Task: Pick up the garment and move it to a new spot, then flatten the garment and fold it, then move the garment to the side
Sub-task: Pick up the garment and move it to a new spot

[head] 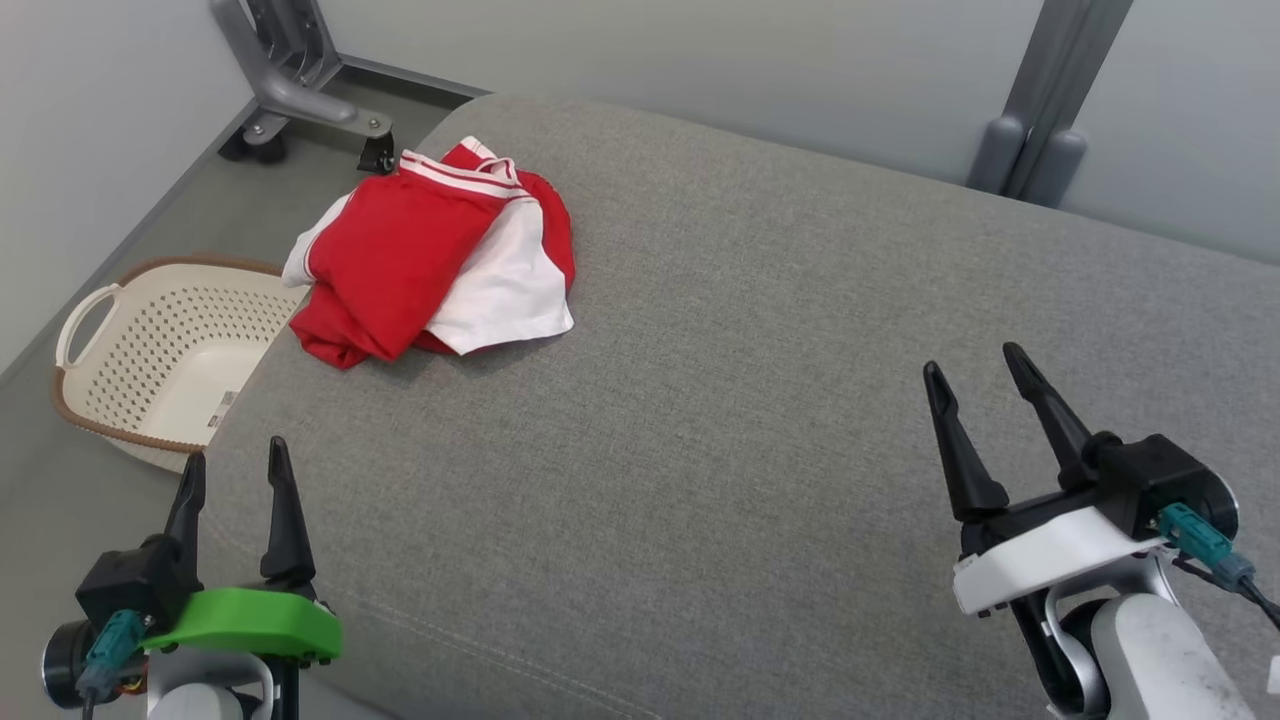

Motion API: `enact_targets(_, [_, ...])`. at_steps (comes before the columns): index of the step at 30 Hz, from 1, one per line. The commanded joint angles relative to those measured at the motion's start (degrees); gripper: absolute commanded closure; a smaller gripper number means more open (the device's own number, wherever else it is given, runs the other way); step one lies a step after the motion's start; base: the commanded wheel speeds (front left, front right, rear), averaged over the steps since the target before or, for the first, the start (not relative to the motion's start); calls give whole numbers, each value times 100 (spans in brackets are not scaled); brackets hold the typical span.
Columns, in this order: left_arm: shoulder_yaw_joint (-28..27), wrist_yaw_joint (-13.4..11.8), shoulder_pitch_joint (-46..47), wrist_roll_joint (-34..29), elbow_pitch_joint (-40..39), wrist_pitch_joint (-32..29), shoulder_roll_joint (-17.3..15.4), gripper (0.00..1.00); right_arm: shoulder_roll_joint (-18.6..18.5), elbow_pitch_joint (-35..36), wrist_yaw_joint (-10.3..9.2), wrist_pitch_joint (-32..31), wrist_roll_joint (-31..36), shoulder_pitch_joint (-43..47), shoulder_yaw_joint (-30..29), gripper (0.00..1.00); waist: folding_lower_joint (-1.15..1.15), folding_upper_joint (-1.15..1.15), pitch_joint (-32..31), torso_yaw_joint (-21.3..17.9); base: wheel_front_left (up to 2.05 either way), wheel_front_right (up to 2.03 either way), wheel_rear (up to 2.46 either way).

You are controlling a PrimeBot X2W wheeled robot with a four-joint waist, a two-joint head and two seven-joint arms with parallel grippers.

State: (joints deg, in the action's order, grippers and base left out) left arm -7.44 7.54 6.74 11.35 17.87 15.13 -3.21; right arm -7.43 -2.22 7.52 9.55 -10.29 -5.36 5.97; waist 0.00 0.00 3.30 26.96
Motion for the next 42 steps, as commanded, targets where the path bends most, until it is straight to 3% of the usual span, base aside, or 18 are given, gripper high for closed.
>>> enact_targets(1, [23,-14,199,41,-28,2,18,0,-78,75,-6,-44,29,-116,-37,0,0,0,278,54,0,0,0])
enact_targets(6, [340,-13,854,98,174,2,34,0,-310,437,-6,-306,37,-377,-52,0,0,0,911,-46,0,0,0])
enact_targets(12, [738,-12,2092,385,1143,2,0,0,-644,916,-6,-608,-12,-827,-26,0,0,0,1847,-356,0,0,0])
enact_targets(21, [1241,-12,3884,1064,3392,-282,-529,0,-960,1283,-6,-756,-110,-1326,-69,0,0,0,2847,-852,0,0,0])
enact_targets(29, [1172,-12,4460,1483,4541,-183,-983,0,-1042,1305,-6,-669,-147,-1459,-92,0,0,0,3063,-1074,0,0,0])
enact_targets(30, [1179,-12,4480,1520,4573,-147,-1002,22,-1040,1296,-6,-659,-151,-1458,-98,0,0,0,3058,-1079,0,0,0])
enact_targets(31, [1174,-12,4496,1563,4586,-102,-1027,78,-1037,1279,-6,-645,-149,-1449,-109,0,0,0,3041,-1077,0,0,0])
enact_targets(32, [1172,-12,4497,1596,4572,-77,-1047,100,-1030,1260,-6,-637,-147,-1433,-121,0,0,0,3017,-1070,0,0,0])
enact_targets(36, [1176,-11,4341,1643,4339,10,-1179,100,-967,1173,-6,-581,-139,-1345,-133,0,0,0,2819,-1048,0,0,0])
enact_targets(42, [607,-60,3717,1442,3064,7,-1308,100,-825,940,-6,-429,-158,-1110,-152,0,0,0,2246,-1018,0,0,0])
